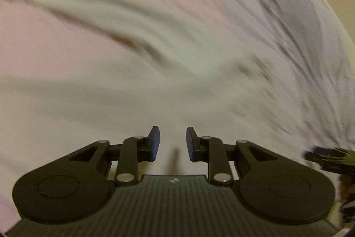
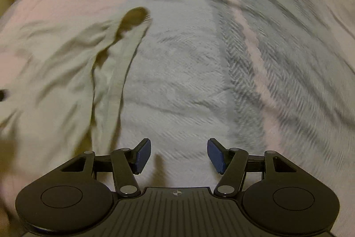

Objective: Fold clothes

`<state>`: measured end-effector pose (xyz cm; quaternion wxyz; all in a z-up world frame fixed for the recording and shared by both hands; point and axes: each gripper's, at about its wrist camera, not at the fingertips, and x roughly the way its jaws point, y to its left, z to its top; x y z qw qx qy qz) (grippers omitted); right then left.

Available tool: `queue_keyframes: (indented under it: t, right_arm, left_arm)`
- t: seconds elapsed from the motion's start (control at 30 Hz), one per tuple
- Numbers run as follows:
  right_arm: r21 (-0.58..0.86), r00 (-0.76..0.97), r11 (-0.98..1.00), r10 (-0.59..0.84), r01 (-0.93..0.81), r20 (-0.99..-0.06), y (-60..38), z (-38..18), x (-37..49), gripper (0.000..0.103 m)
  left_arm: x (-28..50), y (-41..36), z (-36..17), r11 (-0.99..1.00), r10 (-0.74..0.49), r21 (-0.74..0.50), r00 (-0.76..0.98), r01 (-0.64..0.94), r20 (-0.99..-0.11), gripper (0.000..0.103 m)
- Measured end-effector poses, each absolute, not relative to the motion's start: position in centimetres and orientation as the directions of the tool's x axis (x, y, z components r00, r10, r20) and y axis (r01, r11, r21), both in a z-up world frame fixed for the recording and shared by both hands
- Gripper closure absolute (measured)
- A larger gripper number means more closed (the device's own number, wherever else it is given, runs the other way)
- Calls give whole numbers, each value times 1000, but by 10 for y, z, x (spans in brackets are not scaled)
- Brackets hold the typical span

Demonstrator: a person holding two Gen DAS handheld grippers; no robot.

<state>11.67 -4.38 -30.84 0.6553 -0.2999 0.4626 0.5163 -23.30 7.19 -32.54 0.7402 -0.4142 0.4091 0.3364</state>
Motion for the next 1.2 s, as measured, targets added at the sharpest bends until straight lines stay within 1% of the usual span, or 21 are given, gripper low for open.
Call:
queue_keyframes:
  t: [0.03,0.1,0.23,0.3,0.37,0.47,0.53,0.57,0.6,0.63,0.67,0.7,0.77,0.83,0.93,1.0,1.07,1.13,1.2]
  right_arm:
    - [79,34,265,400,-961,-916,-50,-308,123,42]
    - [75,18,219,396,-973,-918,-59,-306,137,42]
    - [50,12,129,440,-990,-898,-59,-302,147,42]
    - [59,8,140,440,-988,-898,-56,-306,152,42]
    - [64,12,160,433,-985,-901,-55,-309,157,42]
    - [52,34,192,420,-980,-907,-57,-310,160,42]
    - [35,45,181,422,-983,-906,-57,-307,161,42]
    - [28,48,170,426,-985,-903,-56,-306,161,42]
    - [23,48,157,432,-987,-901,-56,-304,161,42]
    - [18,47,144,436,-989,-899,-55,-303,161,42]
    - [18,41,130,437,-991,-899,-52,-303,162,42]
    - [21,31,115,437,-993,-899,-49,-303,164,42]
    - [23,6,61,440,-998,-898,-40,-306,167,42]
    - [10,-24,-33,448,-999,-894,-27,-310,170,42]
    - [-42,-54,-198,456,-979,-888,-10,-316,178,42]
    - [-101,-67,-320,474,-942,-878,0,-317,185,42]
    - [-186,-73,-442,507,-878,-859,9,-318,186,42]
    - [-282,-89,-552,549,-785,-831,18,-318,185,42]
    - [-374,-147,-646,605,-666,-783,26,-319,177,42]
  left_arm:
    - [-222,52,-325,411,140,-353,440,-841,-887,82]
    - [-208,22,-323,374,111,-389,457,-842,-883,74]
    - [-178,-7,-322,350,77,-453,507,-820,-859,70]
    - [-163,-13,-326,333,72,-470,519,-817,-852,64]
    - [-149,-19,-330,309,69,-483,526,-819,-848,59]
    - [-130,-21,-341,303,59,-427,464,-852,-884,60]
    - [-123,-23,-347,308,76,-388,429,-869,-900,60]
    - [-120,-25,-349,311,86,-374,417,-874,-905,61]
    - [-116,-26,-352,315,95,-365,412,-876,-906,67]
    - [-112,-27,-355,316,106,-353,402,-881,-909,70]
    - [-109,-29,-357,318,117,-344,397,-883,-910,84]
    - [-106,-32,-358,323,130,-340,398,-883,-908,103]
    - [-103,-43,-356,338,169,-333,405,-880,-899,103]
    - [-97,-64,-348,394,218,-311,416,-865,-883,103]
    - [-82,-103,-345,485,263,-212,372,-849,-890,103]
    - [-81,-116,-352,441,306,-159,314,-883,-898,103]
    - [-83,-121,-353,380,334,-151,288,-913,-898,101]
    - [-86,-123,-352,322,353,-157,272,-934,-895,97]
    - [-83,-125,-352,297,365,-143,250,-944,-897,94]
